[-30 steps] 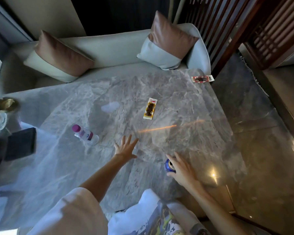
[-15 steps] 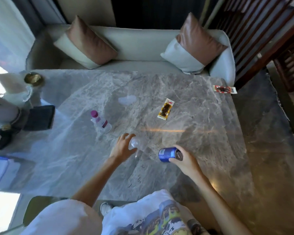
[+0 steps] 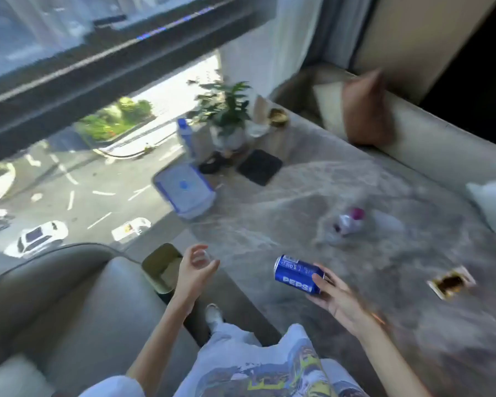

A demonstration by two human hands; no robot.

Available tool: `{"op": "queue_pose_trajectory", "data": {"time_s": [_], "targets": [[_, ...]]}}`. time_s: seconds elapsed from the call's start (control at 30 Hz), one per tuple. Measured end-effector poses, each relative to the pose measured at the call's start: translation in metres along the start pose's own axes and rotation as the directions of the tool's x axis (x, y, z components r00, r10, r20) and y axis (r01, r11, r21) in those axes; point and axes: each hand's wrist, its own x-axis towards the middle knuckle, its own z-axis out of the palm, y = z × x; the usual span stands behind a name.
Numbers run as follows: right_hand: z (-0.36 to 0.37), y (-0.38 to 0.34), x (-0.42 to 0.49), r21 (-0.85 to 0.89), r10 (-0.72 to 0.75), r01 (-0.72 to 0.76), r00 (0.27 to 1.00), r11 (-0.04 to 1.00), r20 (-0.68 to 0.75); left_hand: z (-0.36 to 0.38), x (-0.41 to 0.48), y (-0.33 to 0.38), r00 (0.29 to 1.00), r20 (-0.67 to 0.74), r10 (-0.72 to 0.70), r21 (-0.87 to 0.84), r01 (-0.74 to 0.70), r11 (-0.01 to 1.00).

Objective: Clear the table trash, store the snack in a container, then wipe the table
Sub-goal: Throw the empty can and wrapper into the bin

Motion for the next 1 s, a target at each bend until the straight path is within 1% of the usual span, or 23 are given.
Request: {"op": "queue_pose_trajectory", "data": {"time_s": [0.13,0.2,0.27,0.33,0.43,0.57,0.67,0.73,0.8,0.9,0.93,1.0], "targets": [[0.115,0.011,0.045,-0.17,0.086,-0.065,0.989,0.983,0.123,-0.11,0.013,-0.023,0.974,-0.187,-0.13,-0.174,0.097,0.98],[0.175,0.02,0.066,-0.255,0.133,-0.079,0.971,0.964,0.2,-0.156,0.015,-0.036,0.949,-0.253,-0.191,-0.297,0.111,0.948],[0.231,0.031,0.084,-0.333,0.183,-0.088,0.947,0.939,0.266,-0.196,0.012,-0.046,0.913,-0.318,-0.258,-0.438,0.1,0.893],[0.282,0.043,0.098,-0.377,0.244,-0.119,0.922,0.918,0.302,-0.23,0.005,-0.058,0.866,-0.377,-0.329,-0.573,0.061,0.817],[0.35,0.056,0.113,-0.438,0.309,-0.151,0.897,0.886,0.316,-0.271,-0.003,-0.073,0.82,-0.421,-0.388,-0.675,0.003,0.738],[0.422,0.069,0.123,-0.51,0.36,-0.143,0.861,0.848,0.358,-0.303,-0.003,-0.091,0.782,-0.42,-0.46,-0.733,0.006,0.68],[0.467,0.079,0.133,-0.554,0.4,-0.151,0.842,0.819,0.362,-0.315,0.013,-0.1,0.745,-0.414,-0.523,-0.794,-0.014,0.608],[0.492,0.09,0.145,-0.583,0.418,-0.158,0.841,0.797,0.343,-0.318,0.03,-0.106,0.737,-0.375,-0.562,-0.834,-0.003,0.552],[0.511,0.106,0.165,-0.598,0.397,-0.139,0.859,0.789,0.324,-0.318,0.056,-0.116,0.73,-0.329,-0.599,-0.867,0.018,0.498],[0.52,0.143,0.213,-0.609,0.357,-0.134,0.897,0.782,0.26,-0.308,0.11,-0.147,0.708,-0.263,-0.655,-0.906,0.052,0.419],[0.517,0.158,0.234,-0.612,0.355,-0.155,0.909,0.775,0.22,-0.303,0.129,-0.16,0.696,-0.236,-0.678,-0.917,0.071,0.392],[0.507,0.192,0.28,-0.601,0.391,-0.244,0.912,0.761,0.125,-0.287,0.17,-0.194,0.653,-0.181,-0.736,-0.931,0.127,0.342]]}}
